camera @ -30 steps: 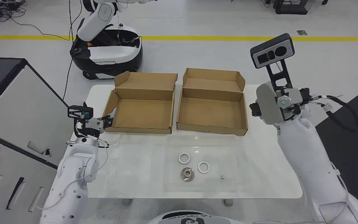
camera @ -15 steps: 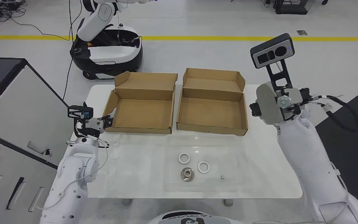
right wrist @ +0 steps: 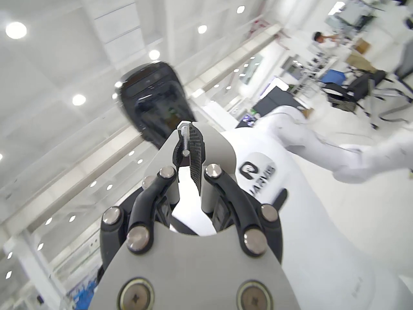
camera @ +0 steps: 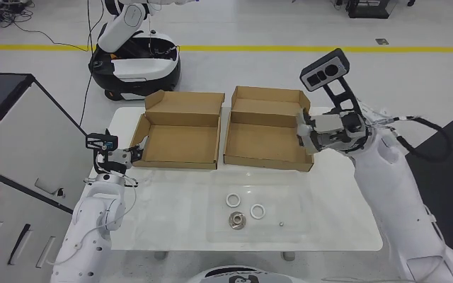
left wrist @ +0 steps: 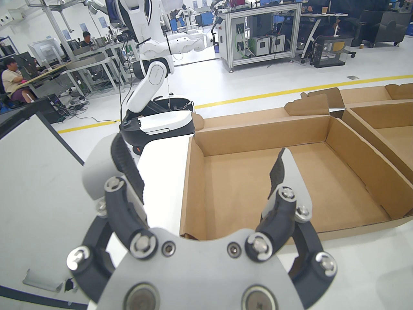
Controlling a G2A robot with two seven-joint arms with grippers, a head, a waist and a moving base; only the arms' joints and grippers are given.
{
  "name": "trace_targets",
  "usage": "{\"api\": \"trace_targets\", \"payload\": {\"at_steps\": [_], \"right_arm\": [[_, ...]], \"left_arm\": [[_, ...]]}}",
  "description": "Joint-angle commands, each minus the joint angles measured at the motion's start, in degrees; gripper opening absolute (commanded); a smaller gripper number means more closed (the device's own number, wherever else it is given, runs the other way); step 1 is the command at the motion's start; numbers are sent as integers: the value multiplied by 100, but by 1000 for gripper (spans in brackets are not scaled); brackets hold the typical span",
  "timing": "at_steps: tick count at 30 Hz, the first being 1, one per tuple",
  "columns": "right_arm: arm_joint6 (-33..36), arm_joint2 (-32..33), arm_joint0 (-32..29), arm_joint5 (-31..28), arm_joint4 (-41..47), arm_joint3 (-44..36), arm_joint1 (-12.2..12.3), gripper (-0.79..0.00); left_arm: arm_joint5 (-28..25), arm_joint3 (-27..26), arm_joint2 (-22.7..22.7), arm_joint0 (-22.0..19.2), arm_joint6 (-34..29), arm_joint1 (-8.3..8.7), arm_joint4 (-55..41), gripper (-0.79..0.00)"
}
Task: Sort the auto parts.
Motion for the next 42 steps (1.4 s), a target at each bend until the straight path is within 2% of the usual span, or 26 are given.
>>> {"api": "trace_targets", "payload": {"at_steps": [1, 6, 11, 14, 17, 20, 27, 34, 42], "right_arm": [[56, 198, -69, 359, -541, 62, 65, -785], [335, 729, -278, 1164, -1868, 190, 260, -785], [760, 1071, -297, 1677, -2833, 345, 422, -785], [991, 1125, -115, 1885, -3419, 437, 505, -785], [1104, 942, 233, 1774, -4032, 632, 605, -785], [1319, 572, 770, 1559, -4800, 908, 744, -785], [1707, -723, 2218, 1171, -5730, 1781, 944, -785], [1707, -2287, 3414, 1148, -6275, 2245, 982, -785], [1707, -3656, 4354, 902, -6956, 2741, 872, -785]], "left_arm": [[0, 0, 0, 0, 0, 0, 0, 0], [0, 0, 0, 0, 0, 0, 0, 0], [0, 0, 0, 0, 0, 0, 0, 0], [0, 0, 0, 0, 0, 0, 0, 0], [0, 0, 0, 0, 0, 0, 0, 0], [0, 0, 0, 0, 0, 0, 0, 0], [0, 0, 0, 0, 0, 0, 0, 0], [0, 0, 0, 0, 0, 0, 0, 0], [0, 0, 0, 0, 0, 0, 0, 0]]}}
